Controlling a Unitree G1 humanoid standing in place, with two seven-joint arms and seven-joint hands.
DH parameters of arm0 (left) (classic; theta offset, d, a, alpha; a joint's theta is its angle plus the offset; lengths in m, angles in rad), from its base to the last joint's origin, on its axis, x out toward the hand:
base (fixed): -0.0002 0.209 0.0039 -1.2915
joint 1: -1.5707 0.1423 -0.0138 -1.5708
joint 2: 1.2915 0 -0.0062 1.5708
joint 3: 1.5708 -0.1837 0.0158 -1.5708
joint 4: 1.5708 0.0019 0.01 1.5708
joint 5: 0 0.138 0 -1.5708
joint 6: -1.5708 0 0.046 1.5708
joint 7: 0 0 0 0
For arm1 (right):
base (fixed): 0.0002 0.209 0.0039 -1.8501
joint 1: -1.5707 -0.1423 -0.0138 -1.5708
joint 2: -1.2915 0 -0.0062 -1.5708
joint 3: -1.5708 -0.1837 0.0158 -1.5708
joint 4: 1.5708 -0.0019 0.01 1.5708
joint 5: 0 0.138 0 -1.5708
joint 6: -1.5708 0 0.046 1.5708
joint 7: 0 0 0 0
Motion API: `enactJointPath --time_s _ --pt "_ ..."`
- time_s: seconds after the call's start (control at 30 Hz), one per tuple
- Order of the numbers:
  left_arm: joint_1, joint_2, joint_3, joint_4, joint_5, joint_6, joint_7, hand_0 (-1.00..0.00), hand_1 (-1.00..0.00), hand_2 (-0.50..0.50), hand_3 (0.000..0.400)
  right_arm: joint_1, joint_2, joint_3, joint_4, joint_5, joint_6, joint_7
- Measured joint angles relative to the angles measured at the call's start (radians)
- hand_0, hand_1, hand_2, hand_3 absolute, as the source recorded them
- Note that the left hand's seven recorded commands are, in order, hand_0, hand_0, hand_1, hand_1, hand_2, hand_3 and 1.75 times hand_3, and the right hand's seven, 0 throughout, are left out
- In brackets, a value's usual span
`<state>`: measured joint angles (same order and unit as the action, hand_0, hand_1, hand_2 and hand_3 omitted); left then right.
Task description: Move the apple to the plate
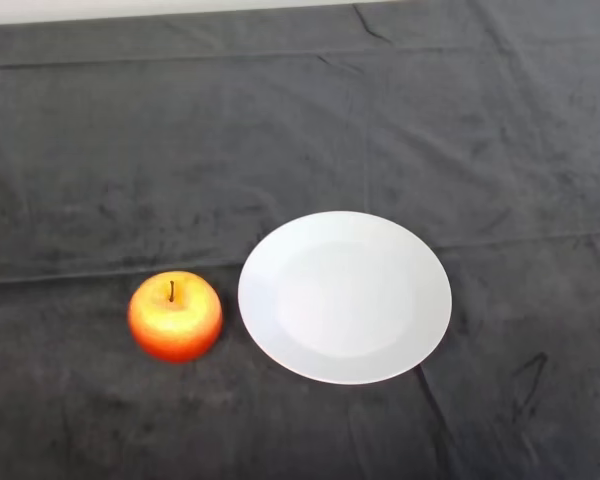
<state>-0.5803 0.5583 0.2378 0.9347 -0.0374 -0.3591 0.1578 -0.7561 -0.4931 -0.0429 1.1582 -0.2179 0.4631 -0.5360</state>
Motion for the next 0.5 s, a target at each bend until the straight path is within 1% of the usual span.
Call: enactJointPath --time_s 0.23,0.33,0.5 --pt "0.030 -0.023 -0.061 -0.221 0.016 0.102 -0.074 0.00 0.00 0.00 0.000 0.000 0.000 -0.0002 0.000 0.0000 0.000 0.0000" --pt "0.072 -0.038 -0.082 -0.339 0.021 0.155 -0.117 0.00 0.00 0.00 0.000 -0.001 0.000 -0.0002 -0.001 0.0001 0.000 0.0001" --pt "0.150 -0.045 -0.147 -0.490 0.021 0.257 -0.180 0.00 0.00 0.00 0.000 -0.001 0.000 -0.0002 -0.002 0.0002 0.001 0.0001"
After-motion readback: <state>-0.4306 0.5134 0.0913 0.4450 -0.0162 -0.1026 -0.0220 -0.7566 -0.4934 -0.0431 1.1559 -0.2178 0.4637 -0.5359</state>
